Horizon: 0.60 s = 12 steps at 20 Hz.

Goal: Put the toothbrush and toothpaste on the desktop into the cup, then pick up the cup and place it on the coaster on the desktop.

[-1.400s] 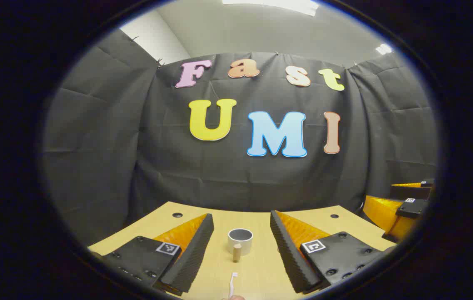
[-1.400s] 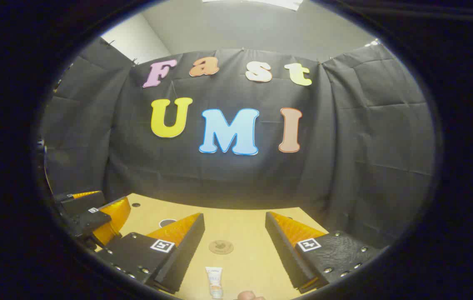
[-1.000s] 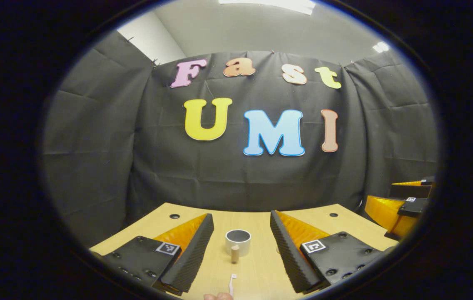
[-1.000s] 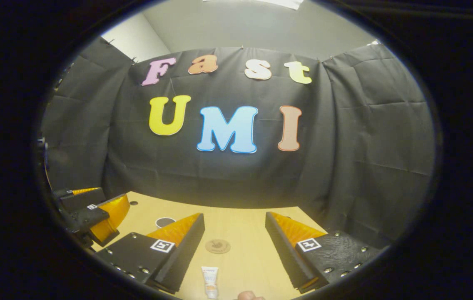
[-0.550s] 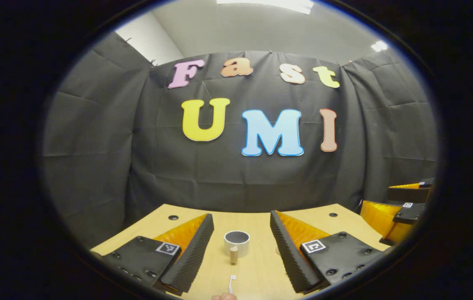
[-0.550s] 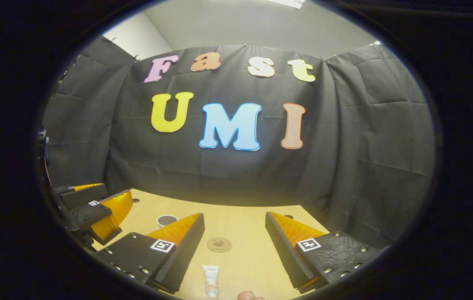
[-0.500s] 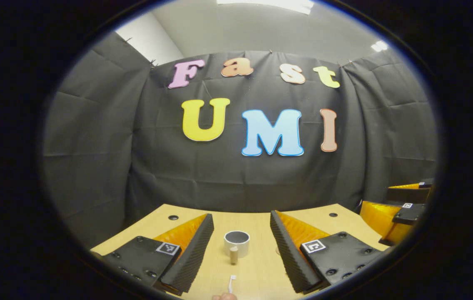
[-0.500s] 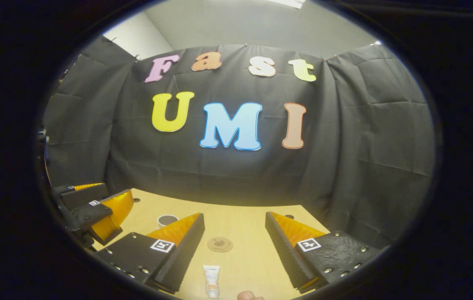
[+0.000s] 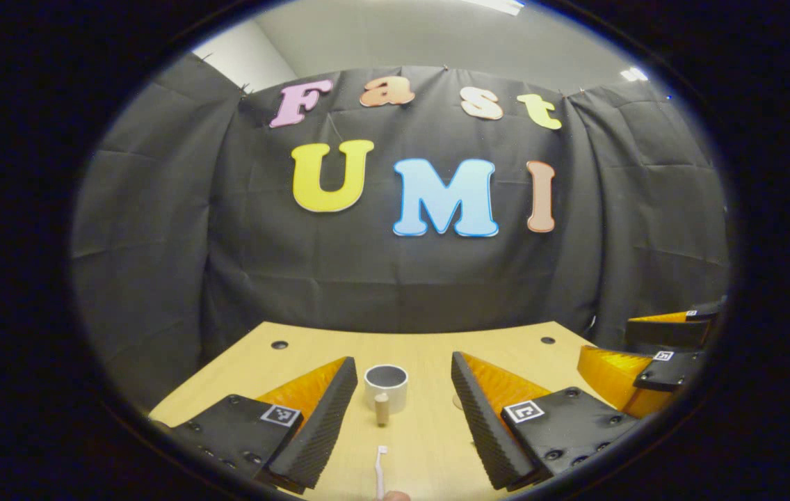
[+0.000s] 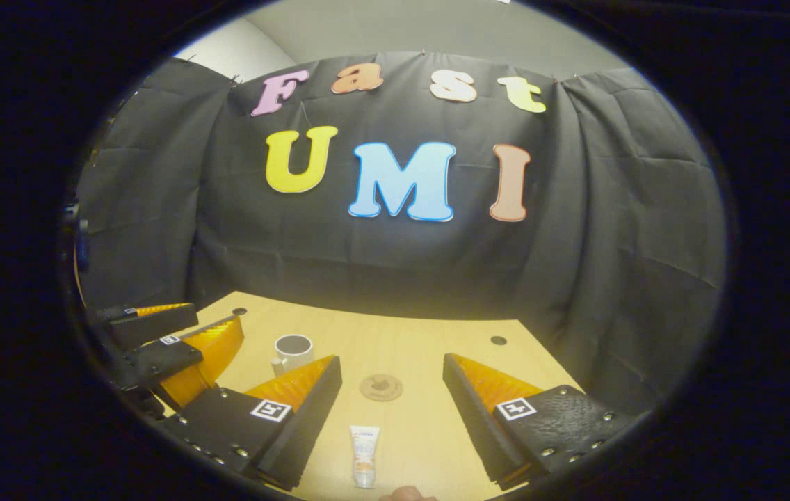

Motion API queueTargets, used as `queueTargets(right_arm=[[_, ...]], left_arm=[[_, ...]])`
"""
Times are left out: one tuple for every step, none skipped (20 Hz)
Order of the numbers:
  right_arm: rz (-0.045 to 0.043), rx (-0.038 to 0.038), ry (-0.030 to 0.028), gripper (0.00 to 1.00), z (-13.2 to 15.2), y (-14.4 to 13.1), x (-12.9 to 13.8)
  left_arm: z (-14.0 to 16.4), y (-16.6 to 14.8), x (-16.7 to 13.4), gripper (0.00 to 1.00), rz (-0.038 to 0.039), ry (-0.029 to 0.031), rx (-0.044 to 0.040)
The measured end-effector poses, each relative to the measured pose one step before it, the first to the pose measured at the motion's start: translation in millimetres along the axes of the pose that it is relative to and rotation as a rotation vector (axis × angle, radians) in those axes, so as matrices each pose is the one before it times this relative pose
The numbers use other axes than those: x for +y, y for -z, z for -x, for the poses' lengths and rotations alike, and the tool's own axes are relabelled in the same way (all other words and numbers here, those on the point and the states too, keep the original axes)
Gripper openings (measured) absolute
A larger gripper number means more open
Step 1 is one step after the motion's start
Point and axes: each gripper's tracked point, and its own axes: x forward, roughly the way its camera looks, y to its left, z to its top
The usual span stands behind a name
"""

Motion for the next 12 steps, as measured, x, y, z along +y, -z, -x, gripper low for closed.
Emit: queueTargets(right_arm=[[-0.00306,0.01985,-0.00556,0.91,-3.06,5.2,2.12],[0.00023,0.02272,-0.00448,0.91,-2.58,4.69,1.32],[0.00164,0.02414,-0.00316,0.91,-3.35,7.12,1.61],[0.00267,0.02602,-0.0039,0.91,-2.74,6.42,0.87],[0.00305,0.02499,-0.00373,0.92,-3.03,6.49,1.91],[0.00322,0.02443,-0.00415,0.91,-3.15,4.48,1.75],[0.00324,0.02546,-0.00479,0.92,-3.88,6.8,1.56],[0.0026,0.02607,-0.0057,0.91,-2.93,5.57,2.07],[0.00231,0.02683,-0.00742,0.91,-4.55,7.06,1.48],[0.00237,0.02635,-0.00734,0.92,-3.35,4.42,3.09],[0.00301,0.02605,-0.00821,0.92,-3.57,5.08,2.49],[0.00336,0.02646,-0.00785,0.92,-3.47,4.3,2.1]], left_arm=[[-1.93,6.41,1.78,0.9,0.0095,-0.00197,0.02239],[0.44,5.79,2.35,0.9,0.00574,-0.00552,0.02104],[-1.89,5.04,2.27,0.91,0.00292,-0.00322,0.01895],[-2.71,5.41,2.46,0.91,0.00195,-0.00256,0.02106],[-2.3,5.09,1.77,0.91,0.00029,-0.00224,0.02122],[-3.3,3.9,2.06,0.91,0.00119,-0.00355,0.02165],[-2.6,5.09,0.84,0.91,0.00094,0.00154,0.02128],[-4.29,5.56,1.88,0.91,0.00158,0.00186,0.024],[-3.58,6.3,1.25,0.91,0.00081,0.00075,0.02564],[-4.98,6.47,0.87,0.9,-0.0005,0.00082,0.02728],[-4.28,5.93,0.27,0.91,-0.00036,-0.00212,0.02851],[-5.05,6.85,0.26,0.91,-0.00013,0.00524,0.03034]])
